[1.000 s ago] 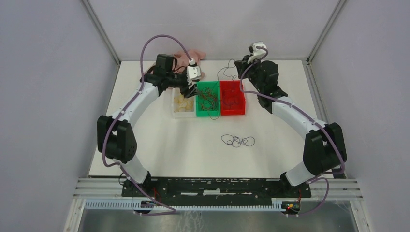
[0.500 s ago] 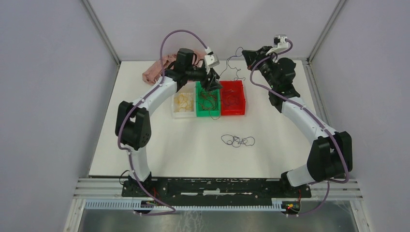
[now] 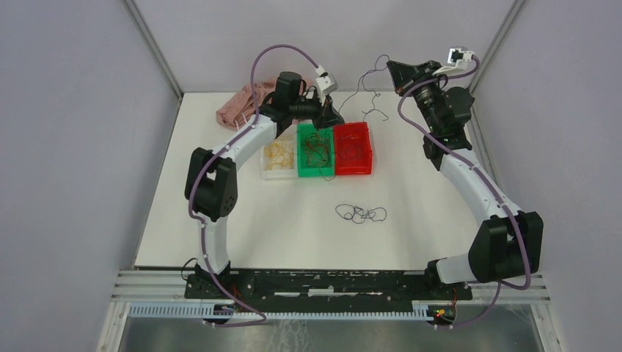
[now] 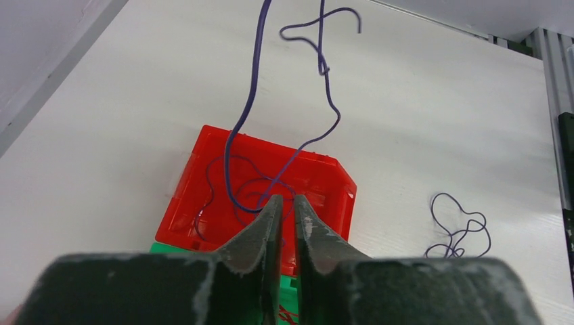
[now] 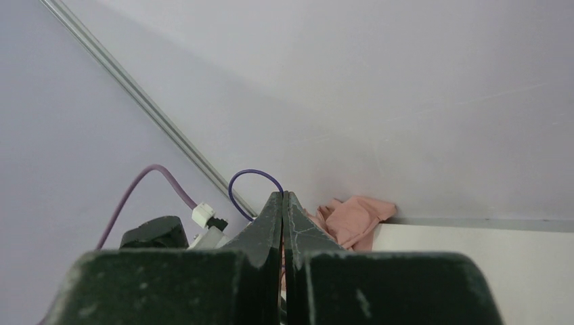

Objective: Untangle the cables
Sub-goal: Place the cable in the bin.

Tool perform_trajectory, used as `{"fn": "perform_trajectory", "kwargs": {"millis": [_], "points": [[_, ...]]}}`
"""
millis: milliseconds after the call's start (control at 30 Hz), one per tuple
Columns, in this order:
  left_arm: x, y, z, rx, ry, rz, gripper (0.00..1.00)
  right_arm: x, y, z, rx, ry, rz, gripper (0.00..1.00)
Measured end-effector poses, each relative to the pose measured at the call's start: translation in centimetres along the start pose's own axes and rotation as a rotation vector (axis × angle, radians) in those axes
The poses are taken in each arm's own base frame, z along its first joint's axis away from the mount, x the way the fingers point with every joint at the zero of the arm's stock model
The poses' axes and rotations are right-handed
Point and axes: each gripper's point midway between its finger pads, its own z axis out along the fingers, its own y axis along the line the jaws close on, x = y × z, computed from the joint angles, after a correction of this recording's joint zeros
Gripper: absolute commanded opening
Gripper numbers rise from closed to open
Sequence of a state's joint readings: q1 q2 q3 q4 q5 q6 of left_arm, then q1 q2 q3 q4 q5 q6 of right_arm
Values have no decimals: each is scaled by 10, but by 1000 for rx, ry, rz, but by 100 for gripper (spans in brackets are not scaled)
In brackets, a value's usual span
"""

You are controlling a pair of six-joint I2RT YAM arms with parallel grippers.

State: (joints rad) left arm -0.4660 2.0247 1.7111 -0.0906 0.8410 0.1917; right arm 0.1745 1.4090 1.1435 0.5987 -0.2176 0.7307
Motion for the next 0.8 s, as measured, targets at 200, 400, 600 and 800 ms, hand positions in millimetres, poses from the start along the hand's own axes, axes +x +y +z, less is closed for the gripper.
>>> {"fn": "perform_trajectory", "kwargs": {"millis": [200,400,600,800], "points": [[-6,0,0,6,-14,18,3,-5,0,-2,-16,1,32,0],[-25,-1,-4,19,-33,111,3,24,2,-4,-69,135,35,4],[-38,-10,-13,26,-38,147,3,98,-29,-11,0,349,-30,0],[-30,-13,-17,35,-3,173,3,138,-59,-26,153,444,-84,0]]}}
